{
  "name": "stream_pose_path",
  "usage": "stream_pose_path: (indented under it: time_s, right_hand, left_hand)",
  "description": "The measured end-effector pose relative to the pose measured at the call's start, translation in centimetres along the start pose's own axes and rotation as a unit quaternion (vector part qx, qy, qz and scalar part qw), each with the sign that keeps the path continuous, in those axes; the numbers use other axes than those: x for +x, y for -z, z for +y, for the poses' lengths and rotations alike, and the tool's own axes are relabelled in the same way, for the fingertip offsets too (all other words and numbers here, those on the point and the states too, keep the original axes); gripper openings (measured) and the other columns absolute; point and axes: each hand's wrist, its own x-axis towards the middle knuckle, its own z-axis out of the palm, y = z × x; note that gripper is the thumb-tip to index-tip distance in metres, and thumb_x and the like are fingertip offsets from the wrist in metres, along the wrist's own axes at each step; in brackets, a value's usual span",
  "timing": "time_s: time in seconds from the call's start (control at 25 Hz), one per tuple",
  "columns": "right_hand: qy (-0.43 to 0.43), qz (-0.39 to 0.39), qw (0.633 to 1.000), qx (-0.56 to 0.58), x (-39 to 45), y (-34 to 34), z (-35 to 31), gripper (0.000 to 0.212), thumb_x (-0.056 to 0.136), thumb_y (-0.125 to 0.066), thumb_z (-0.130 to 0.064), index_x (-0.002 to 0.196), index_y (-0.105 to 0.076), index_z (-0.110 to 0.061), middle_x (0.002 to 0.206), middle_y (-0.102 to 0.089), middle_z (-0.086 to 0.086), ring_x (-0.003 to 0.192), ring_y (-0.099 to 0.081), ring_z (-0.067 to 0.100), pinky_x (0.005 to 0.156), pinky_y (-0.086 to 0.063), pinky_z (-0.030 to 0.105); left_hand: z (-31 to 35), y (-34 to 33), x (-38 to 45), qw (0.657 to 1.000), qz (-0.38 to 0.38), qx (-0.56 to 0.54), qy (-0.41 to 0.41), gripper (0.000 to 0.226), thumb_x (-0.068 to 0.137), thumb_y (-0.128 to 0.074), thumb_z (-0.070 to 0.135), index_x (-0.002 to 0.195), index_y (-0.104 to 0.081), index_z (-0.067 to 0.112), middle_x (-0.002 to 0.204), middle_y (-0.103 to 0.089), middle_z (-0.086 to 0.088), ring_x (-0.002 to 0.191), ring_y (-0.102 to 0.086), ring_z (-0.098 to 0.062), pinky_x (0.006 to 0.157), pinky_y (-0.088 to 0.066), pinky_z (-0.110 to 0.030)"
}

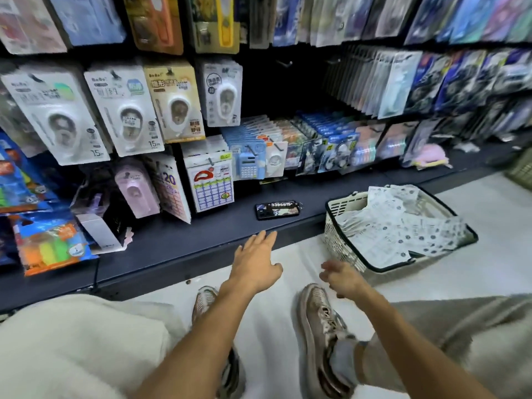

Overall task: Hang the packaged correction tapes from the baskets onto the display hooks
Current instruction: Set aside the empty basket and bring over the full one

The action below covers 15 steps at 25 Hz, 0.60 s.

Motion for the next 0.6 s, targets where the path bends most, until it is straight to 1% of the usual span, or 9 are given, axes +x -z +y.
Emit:
stream_pose_path:
  time_s: [0.08,0.12,0.16,0.24,0.28,0.36,0.4,0.48,0.6]
  right_hand:
    - [-0.009,0.021,0.999,-0.025,0.2,1.6,1.0,0.050,0.092,-0.066,-0.015,0.140,-0.056,-0.008,0.132,-0.062,0.010,0.115,-0.059,0.024,0.095,-0.044,0.026]
    - [-0.009,0.038,0.998,-0.050,0.5,2.1,1.6,0.054,0.091,-0.067,-0.014,0.143,-0.053,-0.008,0.138,-0.059,0.012,0.123,-0.058,0.027,0.100,-0.044,0.028]
    - [-0.005,0.065,0.994,-0.084,1.2,2.6,2.2,0.057,0.090,-0.067,-0.015,0.144,-0.050,-0.008,0.141,-0.057,0.014,0.126,-0.056,0.030,0.102,-0.043,0.031]
    - [0.005,0.121,0.980,-0.158,2.9,3.6,4.0,0.058,0.089,-0.065,-0.019,0.143,-0.046,-0.010,0.139,-0.056,0.016,0.123,-0.055,0.036,0.098,-0.045,0.038]
    - [0.007,0.127,0.970,-0.208,4.1,4.2,5.2,0.060,0.088,-0.064,-0.022,0.143,-0.043,-0.011,0.138,-0.055,0.014,0.122,-0.055,0.037,0.096,-0.046,0.041]
    - [0.007,0.088,0.944,-0.318,6.4,5.2,7.4,0.062,0.086,-0.062,-0.025,0.141,-0.038,-0.013,0.135,-0.058,0.010,0.119,-0.056,0.035,0.094,-0.047,0.041]
    - [0.012,0.067,0.934,-0.350,7.3,5.5,8.2,0.061,0.086,-0.061,-0.025,0.140,-0.037,-0.014,0.130,-0.062,0.008,0.116,-0.059,0.032,0.094,-0.046,0.040]
    - [0.026,0.054,0.925,-0.375,8.8,5.9,9.4,0.059,0.087,-0.054,-0.019,0.143,-0.035,-0.017,0.120,-0.069,0.005,0.112,-0.064,0.027,0.094,-0.041,0.037]
    - [0.039,0.073,0.923,-0.376,9.0,5.8,9.3,0.061,0.087,-0.047,-0.010,0.146,-0.037,-0.022,0.111,-0.073,0.003,0.110,-0.066,0.025,0.093,-0.039,0.035]
  left_hand:
    - [0.1,-0.5,0.9,1.000,-0.002,-0.011,-0.005,0.078,0.099,-0.058,0.031,0.164,-0.017,0.025,0.173,-0.013,-0.002,0.159,-0.012,-0.022,0.128,-0.017,-0.045]
    - [0.1,-1.0,1.7,1.000,-0.002,-0.015,-0.006,0.076,0.099,-0.058,0.031,0.164,-0.018,0.025,0.173,-0.014,-0.001,0.159,-0.013,-0.021,0.127,-0.017,-0.044]
    - [0.0,-1.8,2.6,1.000,-0.001,-0.018,-0.004,0.075,0.099,-0.058,0.030,0.163,-0.020,0.025,0.172,-0.016,-0.001,0.158,-0.015,-0.021,0.127,-0.018,-0.043]
    - [0.1,-4.3,4.6,0.999,-0.014,-0.031,0.006,0.072,0.099,-0.058,0.028,0.162,-0.024,0.025,0.171,-0.021,0.000,0.157,-0.020,-0.020,0.126,-0.021,-0.039]
    - [0.6,-5.8,5.8,0.999,-0.021,-0.041,0.014,0.070,0.099,-0.058,0.027,0.161,-0.027,0.025,0.170,-0.024,0.001,0.156,-0.022,-0.020,0.125,-0.022,-0.036]
    - [1.9,-8.6,8.1,0.997,-0.042,-0.052,0.030,0.068,0.098,-0.057,0.026,0.160,-0.031,0.024,0.169,-0.028,0.003,0.154,-0.026,-0.018,0.122,-0.023,-0.032]
    - [2.6,-9.7,9.2,0.996,-0.049,-0.060,0.035,0.067,0.098,-0.058,0.026,0.159,-0.032,0.024,0.168,-0.030,0.003,0.153,-0.027,-0.017,0.122,-0.024,-0.031]
    - [4.3,-11.3,11.2,0.994,-0.067,-0.073,0.039,0.066,0.097,-0.058,0.025,0.158,-0.035,0.023,0.166,-0.034,0.004,0.152,-0.031,-0.018,0.121,-0.027,-0.032]
    - [6.6,-11.2,13.4,0.994,-0.081,-0.065,0.040,0.064,0.095,-0.059,0.024,0.156,-0.040,0.023,0.162,-0.040,0.004,0.148,-0.037,-0.022,0.117,-0.033,-0.034]
